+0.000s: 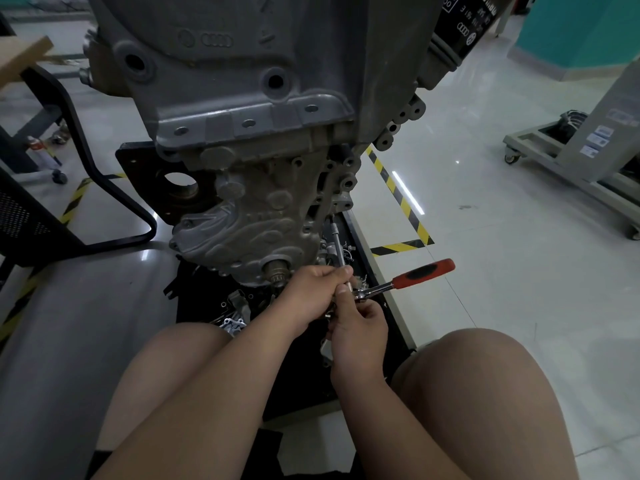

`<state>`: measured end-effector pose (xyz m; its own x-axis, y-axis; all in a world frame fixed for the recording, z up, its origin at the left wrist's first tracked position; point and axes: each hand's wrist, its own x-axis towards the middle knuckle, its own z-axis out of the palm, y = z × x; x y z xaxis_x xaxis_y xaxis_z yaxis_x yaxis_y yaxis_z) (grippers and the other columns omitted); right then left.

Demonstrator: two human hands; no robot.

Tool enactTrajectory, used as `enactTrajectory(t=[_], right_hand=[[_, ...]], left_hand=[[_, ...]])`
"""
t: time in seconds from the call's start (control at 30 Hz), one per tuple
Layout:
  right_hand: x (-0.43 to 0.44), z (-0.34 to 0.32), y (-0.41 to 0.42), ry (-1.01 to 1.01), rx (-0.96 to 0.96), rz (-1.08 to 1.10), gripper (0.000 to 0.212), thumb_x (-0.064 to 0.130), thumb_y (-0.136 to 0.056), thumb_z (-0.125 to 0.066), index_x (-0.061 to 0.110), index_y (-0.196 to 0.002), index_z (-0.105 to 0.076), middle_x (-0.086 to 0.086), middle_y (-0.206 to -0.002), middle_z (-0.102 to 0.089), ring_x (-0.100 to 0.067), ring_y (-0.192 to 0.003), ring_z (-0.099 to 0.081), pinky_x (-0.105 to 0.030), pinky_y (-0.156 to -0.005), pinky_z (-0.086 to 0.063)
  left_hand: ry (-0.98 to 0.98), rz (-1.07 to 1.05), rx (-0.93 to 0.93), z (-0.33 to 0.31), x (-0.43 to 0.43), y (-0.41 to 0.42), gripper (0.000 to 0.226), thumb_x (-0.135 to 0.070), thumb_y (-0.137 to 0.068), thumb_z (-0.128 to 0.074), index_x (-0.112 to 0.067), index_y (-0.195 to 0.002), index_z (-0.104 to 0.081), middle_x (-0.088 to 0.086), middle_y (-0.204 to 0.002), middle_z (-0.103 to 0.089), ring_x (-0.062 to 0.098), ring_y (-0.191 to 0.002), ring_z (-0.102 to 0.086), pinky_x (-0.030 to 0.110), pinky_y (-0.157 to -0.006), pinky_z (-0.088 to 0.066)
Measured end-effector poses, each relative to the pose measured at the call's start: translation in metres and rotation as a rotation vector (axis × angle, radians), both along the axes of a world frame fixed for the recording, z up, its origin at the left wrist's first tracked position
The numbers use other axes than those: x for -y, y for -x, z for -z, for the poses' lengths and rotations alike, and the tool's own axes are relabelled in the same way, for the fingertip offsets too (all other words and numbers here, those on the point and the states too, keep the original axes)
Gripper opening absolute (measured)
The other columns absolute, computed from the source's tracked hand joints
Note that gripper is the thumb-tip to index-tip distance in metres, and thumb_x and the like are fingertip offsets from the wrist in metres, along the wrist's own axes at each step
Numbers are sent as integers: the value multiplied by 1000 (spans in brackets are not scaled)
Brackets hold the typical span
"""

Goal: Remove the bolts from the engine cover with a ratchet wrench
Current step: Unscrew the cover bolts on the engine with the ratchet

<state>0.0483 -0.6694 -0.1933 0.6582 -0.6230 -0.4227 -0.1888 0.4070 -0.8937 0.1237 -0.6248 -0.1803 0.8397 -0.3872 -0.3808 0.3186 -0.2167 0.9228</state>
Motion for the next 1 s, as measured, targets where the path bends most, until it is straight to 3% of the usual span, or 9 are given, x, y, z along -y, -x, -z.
enactTrajectory(t=[0.13,0.27,0.37,0.47,0.57,0.73,1.0], right_hand=[[0,1,-1,-25,-14,7,36,40,-93,-60,8,-78,-60,2,-55,-57,-10,-49,-51,-26,-49,-44],[1,1,-5,-107,-63,-11,60,55,-97,-40,10,-68,-66,0,-46,-54,-11,-38,-49,-19,-36,-37],[0,4,-6,-121,-74,-34,60,56,-98,-35,8,-103,-72,-1,-46,-51,-12,-36,-46,-20,-35,-35],[1,8,-7,-108,-71,-38,63,56,-98,-36,5,-114,-68,-4,-50,-50,-12,-36,-45,-18,-35,-34],[0,8,-6,-119,-37,-40,58,54,-98,-38,6,-106,-71,-2,-48,-49,-11,-36,-45,-19,-35,-35],[-1,5,-8,-217,-21,-30,62,54,-100,-35,12,-65,-63,-3,-43,-47,-16,-33,-42,-20,-37,-33],[-4,5,-8,-341,-24,-64,64,59,-99,-32,10,-66,-59,-5,-43,-47,-18,-32,-40,-21,-39,-33]], left_hand=[[-15,18,-7,-1,0,0,33,-34,-95,-57,-19,-70,-71,-10,-51,-61,1,-40,-51,11,-38,-35],[37,67,-67,-1,1,2,39,-35,-98,-52,-20,-68,-72,0,-47,-49,11,-31,-40,13,-33,-29],[56,91,-90,0,0,1,41,-32,-100,-49,-21,-67,-72,1,-46,-51,12,-29,-38,12,-34,-28],[45,85,-75,2,0,-1,41,-33,-99,-51,-22,-66,-72,5,-48,-52,13,-29,-38,14,-35,-29],[36,79,-56,4,1,-1,39,-35,-97,-52,-23,-66,-72,5,-47,-53,13,-28,-38,15,-35,-30],[37,79,-64,3,-1,0,37,-35,-97,-53,-18,-69,-70,3,-41,-53,15,-26,-37,13,-35,-29],[-4,59,-69,2,-4,0,32,-38,-96,-55,-18,-73,-68,1,-39,-51,16,-26,-37,15,-35,-31]])
